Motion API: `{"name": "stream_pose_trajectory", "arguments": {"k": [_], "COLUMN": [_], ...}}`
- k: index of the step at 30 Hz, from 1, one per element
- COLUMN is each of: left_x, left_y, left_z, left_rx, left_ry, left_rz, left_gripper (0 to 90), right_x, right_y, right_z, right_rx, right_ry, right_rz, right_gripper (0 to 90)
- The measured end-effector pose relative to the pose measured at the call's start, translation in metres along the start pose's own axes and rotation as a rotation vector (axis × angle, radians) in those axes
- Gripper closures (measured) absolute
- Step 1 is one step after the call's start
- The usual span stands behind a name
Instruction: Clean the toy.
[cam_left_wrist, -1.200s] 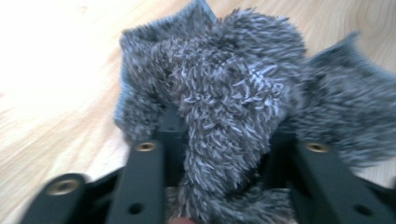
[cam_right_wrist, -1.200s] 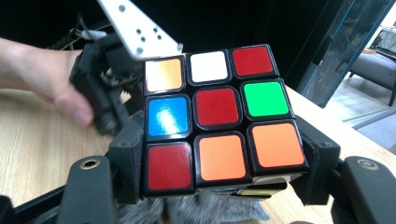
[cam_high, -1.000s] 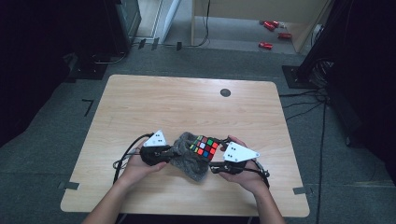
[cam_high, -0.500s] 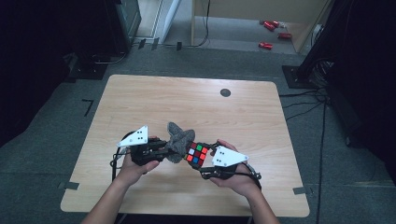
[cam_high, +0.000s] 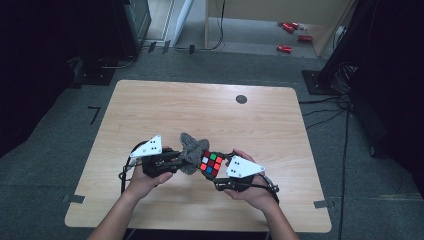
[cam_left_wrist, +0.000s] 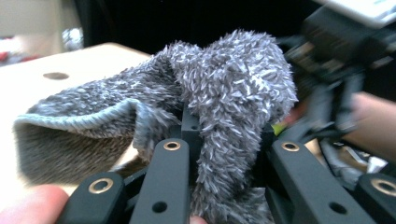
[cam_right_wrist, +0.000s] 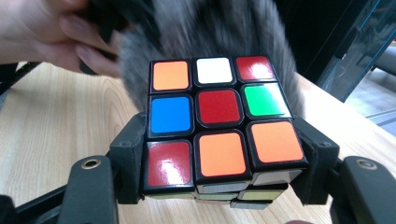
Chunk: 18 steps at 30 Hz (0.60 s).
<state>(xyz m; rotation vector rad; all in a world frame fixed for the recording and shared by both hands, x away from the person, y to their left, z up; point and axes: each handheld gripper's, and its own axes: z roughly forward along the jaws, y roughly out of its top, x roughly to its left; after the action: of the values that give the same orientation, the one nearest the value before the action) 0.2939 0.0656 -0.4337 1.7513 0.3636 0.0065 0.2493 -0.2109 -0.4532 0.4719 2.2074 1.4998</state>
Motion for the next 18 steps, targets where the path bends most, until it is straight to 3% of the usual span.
{"name": "stream_pose_trajectory", "arguments": {"k": [3, 5, 7, 9, 10, 14, 16, 18], "left_x": [0.003, 0.007, 0.01, 0.01, 0.008, -0.001, -0.003, 0.0], "left_y": [-0.001, -0.007, -0.011, -0.011, -0.009, 0.0, 0.001, 0.0], "left_z": [0.0, 0.004, 0.005, 0.004, 0.003, -0.002, -0.002, -0.001], "left_rx": [0.009, 0.065, 0.096, 0.073, 0.062, -0.006, -0.009, -0.004], "left_ry": [0.019, 0.081, 0.113, 0.096, 0.089, 0.008, 0.005, 0.009], "left_rz": [-0.008, -0.016, -0.018, -0.03, -0.017, 0.01, 0.029, 0.014], "left_gripper": [76.7, 76.6, 76.6, 76.7, 76.7, 76.7, 76.7, 76.7], "right_x": [0.0, 0.001, 0.001, 0.002, 0.003, 0.003, 0.003, 0.003], "right_y": [0.0, 0.001, 0.003, 0.006, 0.007, 0.003, 0.0, 0.0], "right_z": [0.001, 0.001, -0.001, -0.002, -0.002, 0.002, 0.004, 0.003], "right_rx": [0.013, 0.015, -0.002, -0.003, -0.006, 0.009, 0.026, 0.023], "right_ry": [-0.012, -0.019, -0.003, -0.005, -0.008, -0.006, -0.015, -0.019], "right_rz": [0.0, -0.004, 0.004, -0.009, -0.014, -0.01, -0.009, -0.01], "right_gripper": [34.4, 34.4, 34.4, 34.4, 34.4, 34.4, 34.5, 34.4]}}
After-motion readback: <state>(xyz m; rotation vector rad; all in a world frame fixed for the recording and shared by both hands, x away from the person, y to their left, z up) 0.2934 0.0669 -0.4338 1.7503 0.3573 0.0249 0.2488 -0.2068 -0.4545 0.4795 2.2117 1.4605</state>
